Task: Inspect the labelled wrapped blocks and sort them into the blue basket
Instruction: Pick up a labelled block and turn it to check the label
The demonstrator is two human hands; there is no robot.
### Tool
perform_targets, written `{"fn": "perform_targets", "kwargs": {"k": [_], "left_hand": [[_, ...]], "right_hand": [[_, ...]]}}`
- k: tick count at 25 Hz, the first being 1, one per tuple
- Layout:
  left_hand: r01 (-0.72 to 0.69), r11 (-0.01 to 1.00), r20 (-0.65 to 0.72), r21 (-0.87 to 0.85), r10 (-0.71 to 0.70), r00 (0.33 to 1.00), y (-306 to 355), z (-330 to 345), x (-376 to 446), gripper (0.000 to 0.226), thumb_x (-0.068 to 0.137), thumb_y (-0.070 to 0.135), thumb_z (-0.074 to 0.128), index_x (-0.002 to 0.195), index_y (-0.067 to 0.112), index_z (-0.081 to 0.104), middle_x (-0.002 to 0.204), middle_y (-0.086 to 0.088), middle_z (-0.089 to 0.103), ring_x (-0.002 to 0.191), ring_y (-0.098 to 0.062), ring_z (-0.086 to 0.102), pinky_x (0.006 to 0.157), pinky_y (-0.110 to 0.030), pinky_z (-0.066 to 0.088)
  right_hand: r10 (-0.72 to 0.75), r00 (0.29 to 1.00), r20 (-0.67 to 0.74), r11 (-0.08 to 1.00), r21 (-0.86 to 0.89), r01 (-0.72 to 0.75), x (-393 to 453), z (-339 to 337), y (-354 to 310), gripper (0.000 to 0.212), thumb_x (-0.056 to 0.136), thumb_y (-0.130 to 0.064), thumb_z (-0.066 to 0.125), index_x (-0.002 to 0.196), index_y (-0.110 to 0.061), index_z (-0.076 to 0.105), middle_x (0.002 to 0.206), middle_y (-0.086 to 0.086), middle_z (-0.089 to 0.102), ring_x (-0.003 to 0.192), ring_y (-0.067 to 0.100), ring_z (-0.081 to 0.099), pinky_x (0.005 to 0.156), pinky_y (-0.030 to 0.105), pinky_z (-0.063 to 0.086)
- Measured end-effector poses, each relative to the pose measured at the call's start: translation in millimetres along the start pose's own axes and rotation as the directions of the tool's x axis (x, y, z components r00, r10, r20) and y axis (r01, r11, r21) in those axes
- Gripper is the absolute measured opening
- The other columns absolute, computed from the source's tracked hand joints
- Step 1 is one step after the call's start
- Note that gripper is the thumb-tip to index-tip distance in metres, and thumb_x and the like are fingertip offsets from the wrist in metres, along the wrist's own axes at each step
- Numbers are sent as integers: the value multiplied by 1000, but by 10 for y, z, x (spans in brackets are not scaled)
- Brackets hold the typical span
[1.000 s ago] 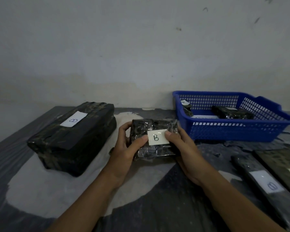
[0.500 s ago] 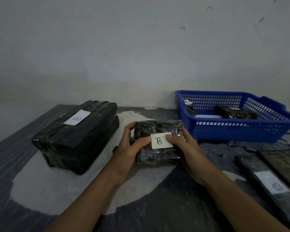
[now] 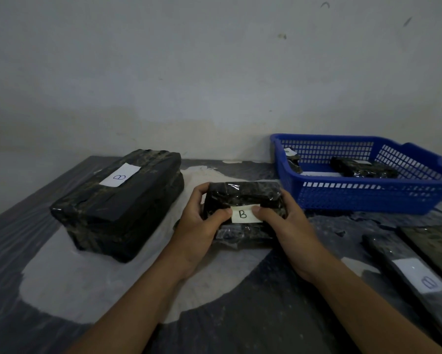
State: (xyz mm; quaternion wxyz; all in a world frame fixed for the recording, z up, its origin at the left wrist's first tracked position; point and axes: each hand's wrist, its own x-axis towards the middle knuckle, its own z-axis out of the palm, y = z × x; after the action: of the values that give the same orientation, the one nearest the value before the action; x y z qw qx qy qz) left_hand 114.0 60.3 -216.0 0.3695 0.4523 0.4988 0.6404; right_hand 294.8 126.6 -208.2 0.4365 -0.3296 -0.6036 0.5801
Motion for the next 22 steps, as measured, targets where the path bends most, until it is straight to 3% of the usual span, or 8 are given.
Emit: {"fn": "perform_targets", "kwargs": {"k": [4, 7, 9, 11, 14, 17, 22], "left_hand": [[-20, 1000, -16, -3, 20, 1000, 12, 27, -19, 44, 81, 20, 75, 121, 32, 61, 111, -6, 75, 105, -30, 73, 96, -55, 57], [-9, 999, 5, -38, 9, 1000, 41, 49, -32, 42, 92, 10, 72, 126, 30, 59, 115, -10, 73, 103, -29, 74, 90, -50, 60], [23, 995, 41, -97, -19, 999, 48, 55, -31, 54, 87, 17, 73, 136, 29, 52, 119, -13, 71, 104, -28, 74, 83, -40, 61], [65, 993, 52, -96, -60, 997, 57, 57, -33, 65, 81, 27, 77, 140, 26, 50, 118, -11, 73, 106, -27, 74, 85, -36, 61], [83, 994, 51, -67, -80, 996, 50, 29, -16, 52, 82, 33, 79, 129, 15, 64, 116, -11, 76, 111, -30, 72, 99, -45, 56], [94, 983, 38, -155, -89, 995, 28, -2, 6, 50, 84, 35, 75, 129, 16, 65, 121, -14, 74, 115, -33, 70, 107, -54, 49], [78, 990, 104, -118, -66, 992, 38, 14, -15, 53, 83, 26, 73, 133, 15, 60, 122, -11, 74, 116, -29, 69, 101, -45, 53]], "right_hand": [[-1, 1000, -5, 1000, -1, 1, -18, 16, -38, 49, 92, -17, 74, 136, -29, 57, 121, -2, 72, 96, 6, 75, 72, 18, 59], [32, 999, -6, 999, 38, -31, -17, 21, -44, 47, 91, -23, 76, 135, -30, 60, 121, 2, 74, 103, 15, 75, 86, 32, 62], [59, 998, 21, 991, 121, -61, -17, 17, -55, 45, 90, -31, 75, 133, -29, 63, 122, 6, 74, 109, 23, 74, 98, 46, 58], [61, 997, 47, 975, 211, -70, -24, 5, -92, 48, 88, -37, 71, 134, -25, 62, 122, 10, 75, 112, 28, 73, 99, 47, 57], [59, 992, 115, 962, 258, -87, -12, -27, -122, 58, 86, -38, 71, 140, -21, 57, 125, 13, 73, 114, 29, 72, 97, 44, 58], [103, 981, 165, 970, 200, -136, 13, -45, -79, 68, 80, -38, 81, 142, -25, 54, 127, 12, 72, 115, 29, 72, 101, 48, 55], [84, 988, 132, 970, 215, -111, 3, -37, -68, 56, 81, -30, 75, 133, -14, 62, 120, 13, 75, 113, 31, 72, 97, 43, 57]]}}
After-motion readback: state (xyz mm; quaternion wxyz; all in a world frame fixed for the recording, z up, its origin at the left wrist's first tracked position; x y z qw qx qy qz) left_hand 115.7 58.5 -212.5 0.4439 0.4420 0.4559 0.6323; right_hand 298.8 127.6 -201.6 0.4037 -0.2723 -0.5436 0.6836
